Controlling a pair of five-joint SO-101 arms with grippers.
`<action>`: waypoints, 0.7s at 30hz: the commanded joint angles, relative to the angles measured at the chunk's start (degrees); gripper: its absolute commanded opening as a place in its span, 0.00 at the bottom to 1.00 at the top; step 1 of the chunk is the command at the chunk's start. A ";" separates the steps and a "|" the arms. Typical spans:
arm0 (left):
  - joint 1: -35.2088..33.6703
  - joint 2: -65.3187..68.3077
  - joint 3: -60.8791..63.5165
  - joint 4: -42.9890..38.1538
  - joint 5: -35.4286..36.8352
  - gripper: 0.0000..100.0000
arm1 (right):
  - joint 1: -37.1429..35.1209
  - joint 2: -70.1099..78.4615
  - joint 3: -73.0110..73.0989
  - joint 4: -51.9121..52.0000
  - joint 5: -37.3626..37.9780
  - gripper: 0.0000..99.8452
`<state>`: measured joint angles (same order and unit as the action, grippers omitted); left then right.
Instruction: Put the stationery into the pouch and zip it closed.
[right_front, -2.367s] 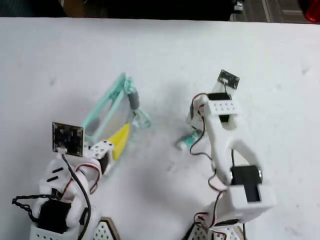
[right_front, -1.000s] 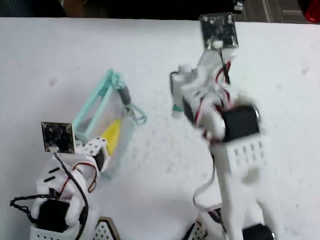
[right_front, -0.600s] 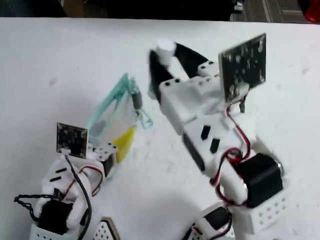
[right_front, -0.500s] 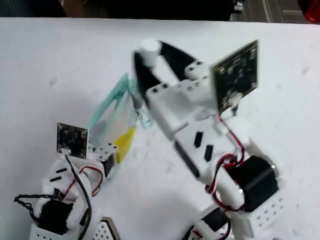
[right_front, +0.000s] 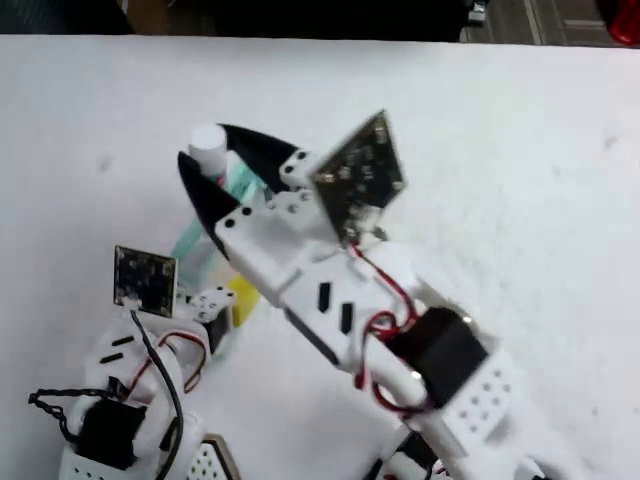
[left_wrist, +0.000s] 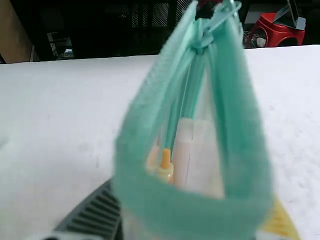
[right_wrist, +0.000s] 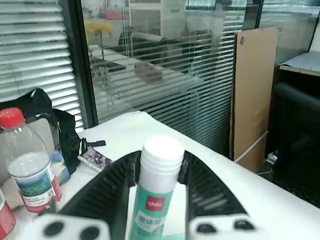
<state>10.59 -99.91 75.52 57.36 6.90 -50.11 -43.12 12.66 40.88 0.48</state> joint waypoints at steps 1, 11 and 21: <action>1.19 0.40 -1.67 0.00 -0.53 0.29 | -0.13 -0.84 4.31 -5.67 0.62 0.02; 1.19 0.40 -1.67 -0.09 -0.53 0.29 | -0.04 -1.27 12.13 -7.08 0.70 0.02; 1.10 0.40 -1.67 -0.09 -0.53 0.29 | -0.22 -8.31 15.12 0.66 0.70 0.13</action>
<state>10.59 -99.91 75.52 57.36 6.90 -50.20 -46.81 28.48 39.38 0.48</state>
